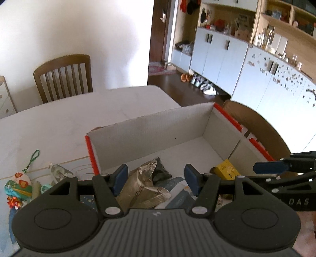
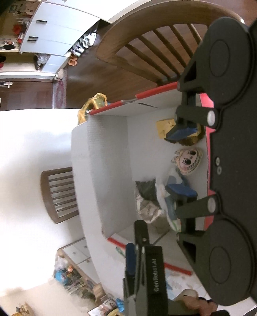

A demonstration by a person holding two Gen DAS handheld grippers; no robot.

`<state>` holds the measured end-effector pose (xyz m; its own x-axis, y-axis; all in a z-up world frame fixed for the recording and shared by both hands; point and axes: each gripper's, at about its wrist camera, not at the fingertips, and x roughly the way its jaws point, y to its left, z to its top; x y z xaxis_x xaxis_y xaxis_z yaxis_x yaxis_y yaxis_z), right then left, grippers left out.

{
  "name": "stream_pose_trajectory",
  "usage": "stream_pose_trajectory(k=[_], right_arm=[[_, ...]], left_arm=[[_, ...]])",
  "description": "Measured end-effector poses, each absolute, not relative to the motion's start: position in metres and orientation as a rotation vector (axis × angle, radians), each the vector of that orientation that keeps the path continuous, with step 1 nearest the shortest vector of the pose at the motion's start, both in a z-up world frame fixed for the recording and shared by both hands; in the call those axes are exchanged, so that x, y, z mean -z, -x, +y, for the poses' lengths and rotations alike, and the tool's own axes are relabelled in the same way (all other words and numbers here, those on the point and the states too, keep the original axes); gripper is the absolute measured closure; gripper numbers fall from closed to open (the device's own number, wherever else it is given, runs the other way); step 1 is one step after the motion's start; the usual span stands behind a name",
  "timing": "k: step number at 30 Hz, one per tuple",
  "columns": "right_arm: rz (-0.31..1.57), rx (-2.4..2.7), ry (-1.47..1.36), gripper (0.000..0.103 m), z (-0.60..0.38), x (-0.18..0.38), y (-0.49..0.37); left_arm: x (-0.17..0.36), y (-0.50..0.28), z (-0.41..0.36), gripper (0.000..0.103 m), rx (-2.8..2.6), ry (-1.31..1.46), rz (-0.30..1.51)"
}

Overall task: Organize objects
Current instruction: 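Withdraw both tools from the box back to the pile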

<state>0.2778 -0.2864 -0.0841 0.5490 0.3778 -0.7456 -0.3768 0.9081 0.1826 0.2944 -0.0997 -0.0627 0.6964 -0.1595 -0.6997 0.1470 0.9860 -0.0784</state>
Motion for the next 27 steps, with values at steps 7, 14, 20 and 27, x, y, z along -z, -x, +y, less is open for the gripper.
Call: stream_pose_trajectory(k=[7, 14, 20, 27], right_arm=[[0.817, -0.479, -0.018, 0.053, -0.281, 0.064, -0.255], [0.762, -0.51, -0.035, 0.045, -0.269, 0.046, -0.233], [0.726, -0.522, -0.058, 0.039, -0.257, 0.035, -0.217], [0.712, -0.531, -0.071, 0.027, -0.235, 0.036, -0.2]], left_arm=[[0.04, -0.259, -0.089, 0.041, 0.187, 0.033, 0.707], [0.025, -0.229, -0.075, 0.03, 0.202, 0.063, 0.668], [0.016, -0.21, -0.058, 0.023, 0.198, 0.067, 0.639], [0.014, -0.19, -0.032, 0.021, 0.191, 0.057, 0.613]])
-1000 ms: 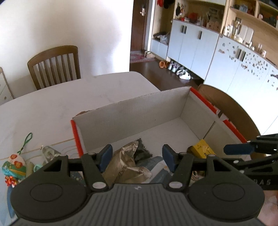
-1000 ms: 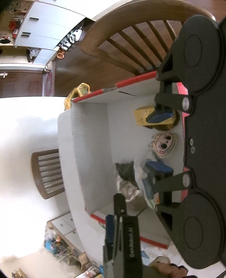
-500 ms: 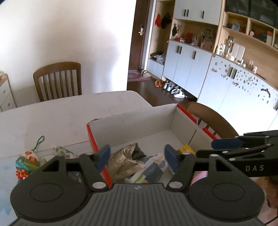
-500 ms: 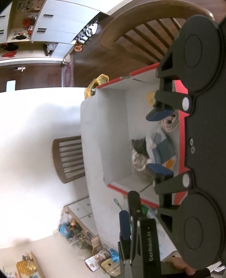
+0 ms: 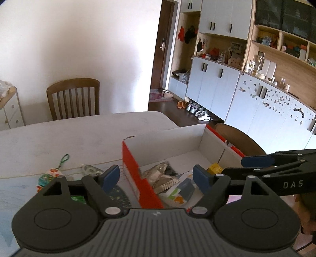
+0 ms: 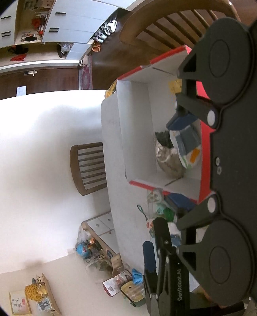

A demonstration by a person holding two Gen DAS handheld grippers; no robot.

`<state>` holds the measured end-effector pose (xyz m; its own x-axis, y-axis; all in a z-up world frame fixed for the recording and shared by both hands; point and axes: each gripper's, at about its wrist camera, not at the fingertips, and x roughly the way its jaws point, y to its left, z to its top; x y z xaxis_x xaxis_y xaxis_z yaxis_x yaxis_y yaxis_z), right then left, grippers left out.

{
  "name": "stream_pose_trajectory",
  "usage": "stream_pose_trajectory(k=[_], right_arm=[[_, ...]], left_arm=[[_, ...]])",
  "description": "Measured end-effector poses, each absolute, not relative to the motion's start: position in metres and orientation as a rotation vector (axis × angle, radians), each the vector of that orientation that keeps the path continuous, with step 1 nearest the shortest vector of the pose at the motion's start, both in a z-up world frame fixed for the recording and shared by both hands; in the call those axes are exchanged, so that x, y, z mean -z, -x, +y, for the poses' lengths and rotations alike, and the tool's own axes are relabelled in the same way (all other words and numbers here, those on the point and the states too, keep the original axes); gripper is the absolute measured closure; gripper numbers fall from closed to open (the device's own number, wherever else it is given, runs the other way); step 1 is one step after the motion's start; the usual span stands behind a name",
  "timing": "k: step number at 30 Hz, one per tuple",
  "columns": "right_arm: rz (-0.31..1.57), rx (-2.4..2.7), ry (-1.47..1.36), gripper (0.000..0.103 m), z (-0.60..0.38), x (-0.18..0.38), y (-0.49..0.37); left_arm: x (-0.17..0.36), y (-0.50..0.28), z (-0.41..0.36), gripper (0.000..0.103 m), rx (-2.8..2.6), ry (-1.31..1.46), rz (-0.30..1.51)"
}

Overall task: Organize objects
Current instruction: 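Withdraw both tools from the box back to the pile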

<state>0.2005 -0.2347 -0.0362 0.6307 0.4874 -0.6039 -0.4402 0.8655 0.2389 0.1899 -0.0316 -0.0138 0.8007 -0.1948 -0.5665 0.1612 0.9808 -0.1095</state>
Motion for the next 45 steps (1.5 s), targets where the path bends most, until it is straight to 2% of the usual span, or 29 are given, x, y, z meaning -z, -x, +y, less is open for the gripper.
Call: stream_pose_trajectory(k=[8, 12, 17, 30, 39, 45], right_arm=[[0.672, -0.566, -0.098, 0.008, -0.205, 0.032, -0.179], [0.663, -0.576, -0.115, 0.003, -0.19, 0.031, -0.172], [0.675, -0.563, -0.121, 0.002, -0.17, 0.034, -0.17], [0.733, -0.56, -0.057, 0.004, -0.103, 0.053, -0.167], [0.777, -0.587, -0.008, 0.005, -0.064, 0.072, -0.176], [0.821, -0.635, 0.024, 0.01, -0.04, 0.088, -0.186]], left_arm=[[0.015, -0.168, 0.004, 0.012, 0.199, 0.065, 0.594], [0.019, -0.162, 0.025, 0.005, 0.206, 0.082, 0.6], [0.026, -0.152, 0.051, 0.0, 0.193, 0.092, 0.595], [0.05, -0.158, 0.119, 0.0, 0.151, 0.096, 0.629], [0.069, -0.187, 0.153, 0.0, 0.105, 0.082, 0.655], [0.083, -0.219, 0.171, 0.0, 0.098, 0.066, 0.69]])
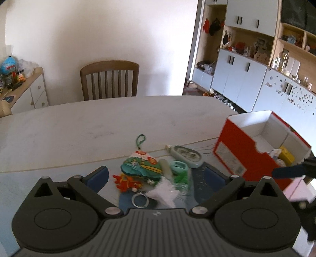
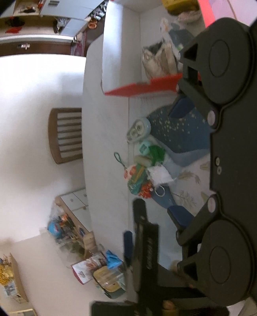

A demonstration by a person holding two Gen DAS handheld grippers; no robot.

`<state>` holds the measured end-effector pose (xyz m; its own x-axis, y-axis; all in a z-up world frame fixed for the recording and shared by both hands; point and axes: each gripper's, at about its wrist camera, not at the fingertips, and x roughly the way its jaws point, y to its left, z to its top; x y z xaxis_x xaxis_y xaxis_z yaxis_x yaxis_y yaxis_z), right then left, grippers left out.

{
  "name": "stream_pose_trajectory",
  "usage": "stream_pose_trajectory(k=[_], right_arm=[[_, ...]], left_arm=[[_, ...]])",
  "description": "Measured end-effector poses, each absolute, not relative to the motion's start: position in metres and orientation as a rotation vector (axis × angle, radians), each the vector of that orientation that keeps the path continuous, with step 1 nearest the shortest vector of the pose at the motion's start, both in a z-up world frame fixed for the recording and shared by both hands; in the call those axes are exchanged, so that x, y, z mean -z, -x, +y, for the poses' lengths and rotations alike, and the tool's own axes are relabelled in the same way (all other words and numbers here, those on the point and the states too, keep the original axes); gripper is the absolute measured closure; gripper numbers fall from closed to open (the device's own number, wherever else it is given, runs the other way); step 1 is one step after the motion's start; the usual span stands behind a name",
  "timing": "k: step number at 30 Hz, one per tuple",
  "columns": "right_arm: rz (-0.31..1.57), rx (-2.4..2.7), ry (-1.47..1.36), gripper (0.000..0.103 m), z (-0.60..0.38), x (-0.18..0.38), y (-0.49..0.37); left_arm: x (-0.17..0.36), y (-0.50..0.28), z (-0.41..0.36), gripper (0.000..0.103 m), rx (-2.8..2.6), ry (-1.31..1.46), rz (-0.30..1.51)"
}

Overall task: Organize objects
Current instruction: 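Withdraw both tools from the box back to the pile, then grasp the green-white plush pouch with the left tool while the right grasps the white plastic bag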

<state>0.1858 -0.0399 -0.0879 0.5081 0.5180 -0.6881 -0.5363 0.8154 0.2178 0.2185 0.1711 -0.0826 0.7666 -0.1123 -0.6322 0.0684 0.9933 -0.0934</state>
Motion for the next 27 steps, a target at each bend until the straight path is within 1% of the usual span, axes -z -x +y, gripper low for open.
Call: stream_pose_trajectory(k=[6, 10, 13, 15, 20, 27], right_arm=[[0.869, -0.679, 0.062, 0.015, -0.015, 0.108, -0.197], [0.892, -0.712, 0.112, 0.017, 0.004, 0.121, -0.202], [0.91, -0.733, 0.14, 0.02, 0.017, 0.131, -0.209], [0.923, -0.743, 0.152, 0.024, 0.025, 0.137, -0.214], [0.966, -0.751, 0.147, 0.031, 0.04, 0.155, -0.228], [1.011, -0.73, 0.11, 0.036, 0.05, 0.17, -0.251]], left_arm=[[0.096, -0.253, 0.193, 0.0, 0.075, 0.09, 0.73], [0.104, -0.274, 0.201, 0.0, 0.086, 0.103, 0.754], [0.111, -0.289, 0.202, 0.0, 0.102, 0.111, 0.78], [0.115, -0.298, 0.203, 0.0, 0.109, 0.124, 0.797], [0.126, -0.316, 0.201, 0.0, 0.118, 0.136, 0.832], [0.141, -0.33, 0.2, 0.0, 0.114, 0.139, 0.863]])
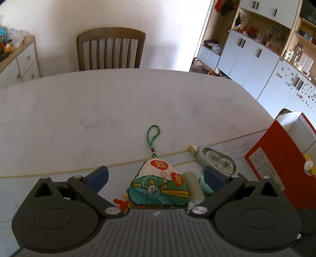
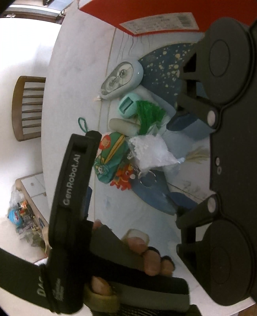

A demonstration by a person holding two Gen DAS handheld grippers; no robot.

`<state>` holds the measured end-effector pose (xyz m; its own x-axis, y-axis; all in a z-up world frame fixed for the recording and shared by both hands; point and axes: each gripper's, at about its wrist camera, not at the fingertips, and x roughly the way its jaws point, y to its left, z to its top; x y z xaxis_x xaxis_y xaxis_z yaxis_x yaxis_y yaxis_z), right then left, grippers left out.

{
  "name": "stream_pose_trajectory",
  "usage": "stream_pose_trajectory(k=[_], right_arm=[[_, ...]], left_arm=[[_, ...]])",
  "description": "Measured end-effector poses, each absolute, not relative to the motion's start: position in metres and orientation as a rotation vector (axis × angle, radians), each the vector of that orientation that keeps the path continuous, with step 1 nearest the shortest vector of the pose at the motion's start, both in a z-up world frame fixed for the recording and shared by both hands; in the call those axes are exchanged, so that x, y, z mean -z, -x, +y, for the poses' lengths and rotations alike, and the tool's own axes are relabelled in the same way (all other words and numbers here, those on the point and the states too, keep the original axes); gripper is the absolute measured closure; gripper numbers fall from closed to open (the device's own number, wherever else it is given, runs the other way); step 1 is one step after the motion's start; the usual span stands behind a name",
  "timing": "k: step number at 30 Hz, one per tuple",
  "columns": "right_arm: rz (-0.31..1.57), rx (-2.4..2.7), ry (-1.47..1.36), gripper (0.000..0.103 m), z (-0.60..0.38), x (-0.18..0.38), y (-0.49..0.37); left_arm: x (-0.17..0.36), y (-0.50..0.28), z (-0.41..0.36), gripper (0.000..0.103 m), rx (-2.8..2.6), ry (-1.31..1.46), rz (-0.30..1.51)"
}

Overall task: Organize objects
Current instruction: 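Grasp the green-white plush pouch with the left tool while the right grasps the white plastic bag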

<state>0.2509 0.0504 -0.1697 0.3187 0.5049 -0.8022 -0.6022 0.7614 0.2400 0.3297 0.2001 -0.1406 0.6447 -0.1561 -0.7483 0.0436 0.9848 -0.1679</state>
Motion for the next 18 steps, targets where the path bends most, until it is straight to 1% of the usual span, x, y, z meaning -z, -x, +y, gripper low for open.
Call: stream_pose_trajectory(k=[5, 7, 9, 12, 13, 15, 16, 17, 18], right_arm=[[1.023, -0.722, 0.088, 0.038, 0.054, 0.173, -0.259], [1.031, -0.719, 0.089, 0.042, 0.056, 0.175, -0.26], [1.038, -0.717, 0.089, 0.049, 0.058, 0.177, -0.261], [1.032, -0.716, 0.088, 0.055, 0.059, 0.178, -0.261], [1.03, -0.715, 0.09, 0.057, 0.059, 0.178, -0.261], [1.029, -0.713, 0.09, 0.067, 0.059, 0.178, -0.262], [1.03, -0.71, 0.088, 0.067, 0.059, 0.178, -0.262], [1.03, -0.708, 0.088, 0.069, 0.058, 0.178, -0.263], [1.029, -0.705, 0.092, 0.072, 0.058, 0.178, -0.263]], left_arm=[[0.152, -0.335, 0.198, 0.0, 0.111, 0.132, 0.881], [0.156, -0.337, 0.197, 0.0, 0.117, 0.137, 0.887], [0.158, -0.339, 0.196, 0.001, 0.135, 0.149, 0.891], [0.161, -0.341, 0.197, 0.003, 0.144, 0.164, 0.891], [0.161, -0.342, 0.198, 0.006, 0.146, 0.177, 0.891], [0.162, -0.343, 0.198, 0.027, 0.15, 0.193, 0.898], [0.163, -0.344, 0.198, 0.032, 0.151, 0.196, 0.902], [0.163, -0.345, 0.198, 0.041, 0.15, 0.197, 0.906], [0.164, -0.345, 0.198, 0.042, 0.145, 0.195, 0.909]])
